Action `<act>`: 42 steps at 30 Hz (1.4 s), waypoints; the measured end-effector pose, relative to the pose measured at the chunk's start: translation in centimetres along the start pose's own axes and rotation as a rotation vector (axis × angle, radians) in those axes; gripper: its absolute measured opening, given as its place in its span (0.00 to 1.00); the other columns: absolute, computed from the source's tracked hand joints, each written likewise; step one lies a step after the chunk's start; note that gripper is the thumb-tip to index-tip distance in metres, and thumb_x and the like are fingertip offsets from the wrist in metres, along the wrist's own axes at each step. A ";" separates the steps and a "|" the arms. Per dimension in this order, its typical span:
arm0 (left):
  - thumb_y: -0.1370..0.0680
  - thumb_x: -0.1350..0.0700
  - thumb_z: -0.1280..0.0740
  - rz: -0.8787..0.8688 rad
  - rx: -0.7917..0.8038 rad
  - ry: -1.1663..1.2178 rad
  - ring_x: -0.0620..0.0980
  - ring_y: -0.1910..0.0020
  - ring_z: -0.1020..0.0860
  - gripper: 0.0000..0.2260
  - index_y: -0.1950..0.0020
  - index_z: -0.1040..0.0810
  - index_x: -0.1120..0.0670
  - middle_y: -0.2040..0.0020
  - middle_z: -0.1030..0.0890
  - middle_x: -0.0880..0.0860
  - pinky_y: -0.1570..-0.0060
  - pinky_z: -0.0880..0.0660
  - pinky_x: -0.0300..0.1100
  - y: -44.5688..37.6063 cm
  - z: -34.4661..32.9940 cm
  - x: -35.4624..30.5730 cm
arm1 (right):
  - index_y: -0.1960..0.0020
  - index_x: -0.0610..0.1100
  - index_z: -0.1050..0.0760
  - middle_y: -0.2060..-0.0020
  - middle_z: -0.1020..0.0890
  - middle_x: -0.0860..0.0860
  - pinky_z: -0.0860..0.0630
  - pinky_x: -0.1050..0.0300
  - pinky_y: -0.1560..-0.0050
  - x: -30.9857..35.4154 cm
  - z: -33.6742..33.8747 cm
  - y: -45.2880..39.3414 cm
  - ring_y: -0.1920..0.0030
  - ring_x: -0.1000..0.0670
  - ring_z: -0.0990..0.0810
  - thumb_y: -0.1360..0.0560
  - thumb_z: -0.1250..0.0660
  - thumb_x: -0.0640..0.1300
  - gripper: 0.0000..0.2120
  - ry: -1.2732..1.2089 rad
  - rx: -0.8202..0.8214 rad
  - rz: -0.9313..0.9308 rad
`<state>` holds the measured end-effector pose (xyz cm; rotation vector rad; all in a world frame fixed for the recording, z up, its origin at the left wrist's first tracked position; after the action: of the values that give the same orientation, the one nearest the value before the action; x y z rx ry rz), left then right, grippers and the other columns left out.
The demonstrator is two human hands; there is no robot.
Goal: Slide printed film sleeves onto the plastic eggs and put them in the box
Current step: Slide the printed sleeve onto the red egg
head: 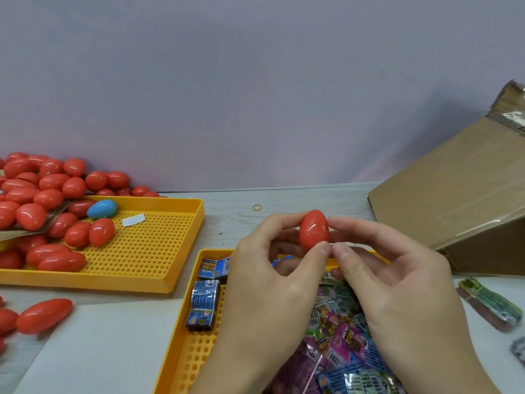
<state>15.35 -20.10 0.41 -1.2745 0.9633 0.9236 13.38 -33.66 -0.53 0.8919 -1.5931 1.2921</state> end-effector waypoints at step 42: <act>0.25 0.63 0.30 0.228 -0.441 0.574 0.51 0.61 0.17 0.06 0.50 0.24 0.58 0.60 0.17 0.54 0.65 0.21 0.37 -0.6 5.2 3.2 | 0.61 0.54 0.17 0.71 0.20 0.62 0.32 0.74 0.71 2.5 -1.4 0.9 0.70 0.61 0.22 0.31 0.31 0.43 0.07 0.681 0.068 0.269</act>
<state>17.36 -14.87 -2.18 -1.8945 1.4232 0.9993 11.94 -32.13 1.66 0.2184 -1.1452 1.6227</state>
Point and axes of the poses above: each hand's wrist, its own y-axis away from the middle knuckle, its own z-axis out of the back of the hand, x = y × z, the point moved 8 cm from there along -y, towards the middle knuckle
